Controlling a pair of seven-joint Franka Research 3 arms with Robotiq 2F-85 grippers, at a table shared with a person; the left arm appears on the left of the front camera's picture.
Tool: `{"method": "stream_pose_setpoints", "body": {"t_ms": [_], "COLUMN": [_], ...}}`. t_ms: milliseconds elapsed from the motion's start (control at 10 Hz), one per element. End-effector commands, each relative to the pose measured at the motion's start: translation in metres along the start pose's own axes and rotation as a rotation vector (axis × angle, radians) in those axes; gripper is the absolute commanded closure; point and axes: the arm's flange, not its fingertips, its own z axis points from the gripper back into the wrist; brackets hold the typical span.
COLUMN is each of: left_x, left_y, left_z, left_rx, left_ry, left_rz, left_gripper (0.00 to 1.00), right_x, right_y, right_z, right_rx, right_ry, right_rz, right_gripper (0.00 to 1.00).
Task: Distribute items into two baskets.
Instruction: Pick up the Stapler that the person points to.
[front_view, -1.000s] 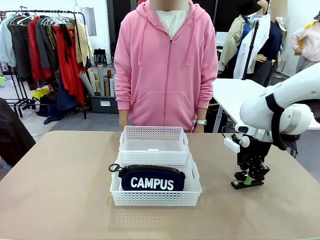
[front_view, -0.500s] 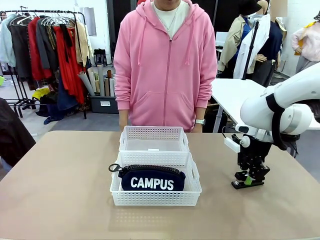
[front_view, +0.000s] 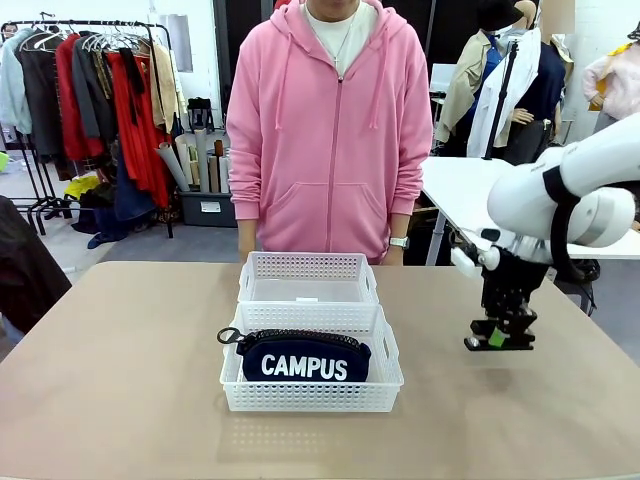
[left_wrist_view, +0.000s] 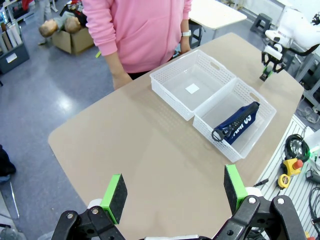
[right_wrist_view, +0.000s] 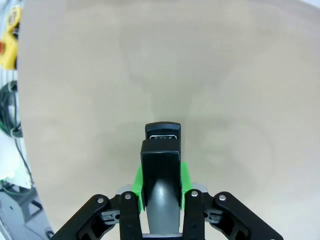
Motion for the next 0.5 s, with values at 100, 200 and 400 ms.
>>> {"method": "stream_pose_setpoints", "body": {"t_ms": [100, 200, 400], "left_x": [0.001, 0.001, 0.001], "left_y": [0.000, 0.000, 0.000], "left_z": [0.000, 0.000, 0.000], "left_rx": [-0.001, -0.001, -0.001], "left_ry": [-0.007, -0.007, -0.007], "left_rz": [-0.006, -0.006, -0.006], "left_gripper": [0.00, 0.00, 0.00], "right_x": [0.021, 0.026, 0.034], "right_y": [0.002, 0.009, 0.027], "right_z": [0.056, 0.078, 0.120], "right_rx": [-0.038, -0.084, -0.158], "right_ry": [0.020, 0.028, 0.038], "right_rz": [-0.234, -0.273, -0.340], "right_gripper": [0.85, 0.85, 0.85]}}
